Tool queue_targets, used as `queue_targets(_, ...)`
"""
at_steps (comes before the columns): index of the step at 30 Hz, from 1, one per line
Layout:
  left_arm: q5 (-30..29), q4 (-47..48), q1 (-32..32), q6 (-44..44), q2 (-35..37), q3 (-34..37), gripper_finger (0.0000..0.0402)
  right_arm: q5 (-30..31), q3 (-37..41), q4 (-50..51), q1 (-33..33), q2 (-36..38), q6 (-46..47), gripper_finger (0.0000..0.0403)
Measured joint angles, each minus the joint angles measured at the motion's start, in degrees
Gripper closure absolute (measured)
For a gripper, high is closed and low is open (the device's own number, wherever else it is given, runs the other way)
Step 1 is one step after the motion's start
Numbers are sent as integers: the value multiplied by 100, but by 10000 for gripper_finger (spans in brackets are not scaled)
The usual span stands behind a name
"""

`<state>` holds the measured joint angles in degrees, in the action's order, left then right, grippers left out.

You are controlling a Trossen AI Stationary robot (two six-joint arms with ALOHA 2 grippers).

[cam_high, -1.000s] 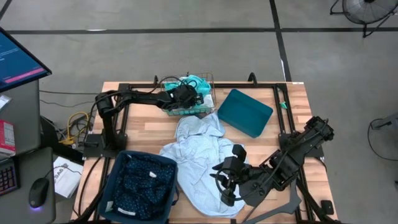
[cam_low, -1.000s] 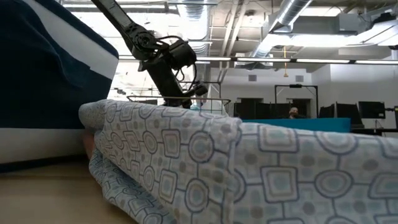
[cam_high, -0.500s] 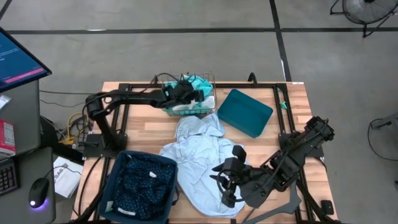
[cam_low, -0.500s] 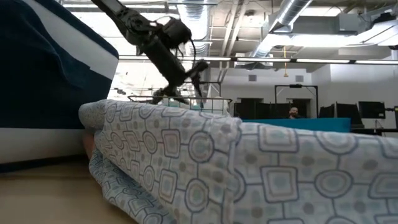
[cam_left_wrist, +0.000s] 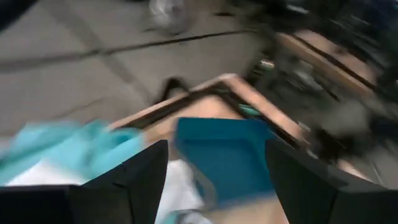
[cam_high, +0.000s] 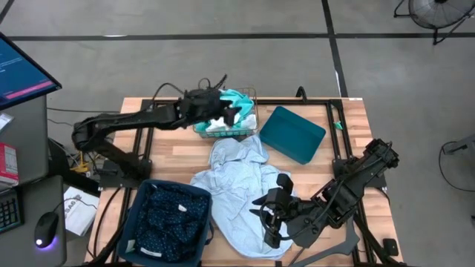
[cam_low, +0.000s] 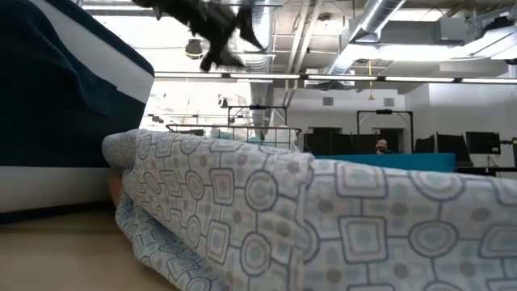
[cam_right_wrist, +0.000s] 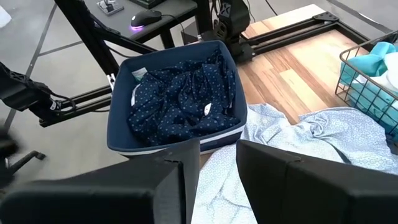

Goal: Pick & Place Cloths
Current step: Put the light blue polo shirt into the blue bin

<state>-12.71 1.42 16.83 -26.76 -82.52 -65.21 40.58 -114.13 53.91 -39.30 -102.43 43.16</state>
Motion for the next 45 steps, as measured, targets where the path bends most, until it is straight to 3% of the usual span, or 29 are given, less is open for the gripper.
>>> queue_targets(4,268,-5,-719,1433,393,56,155,0,0,-5,47,0,0,300)
queue_targets(8,123,12,-1407,2190,434,332,147,0,0,-73,51,0,18,300)
queue_targets(12,-50,-54,-1694,2189,159,811,134,-2,0,-72,47,0,180,300)
queue_targets(18,234,-741,-1851,2147,-541,1295,117,-1,0,-129,36,0,210,300)
queue_targets(27,274,-1024,-1983,2190,-1673,1305,116,-2,0,-229,31,0,197,300)
queue_targets(34,370,-1043,-1990,2199,-2158,1305,119,-4,0,-199,31,0,193,300)
queue_targets(39,368,-1018,-1990,2199,-2164,1305,181,-7,0,-181,31,0,192,300)
queue_targets(45,388,-1006,-1990,2188,-2164,1305,360,-9,0,-178,31,0,192,300)
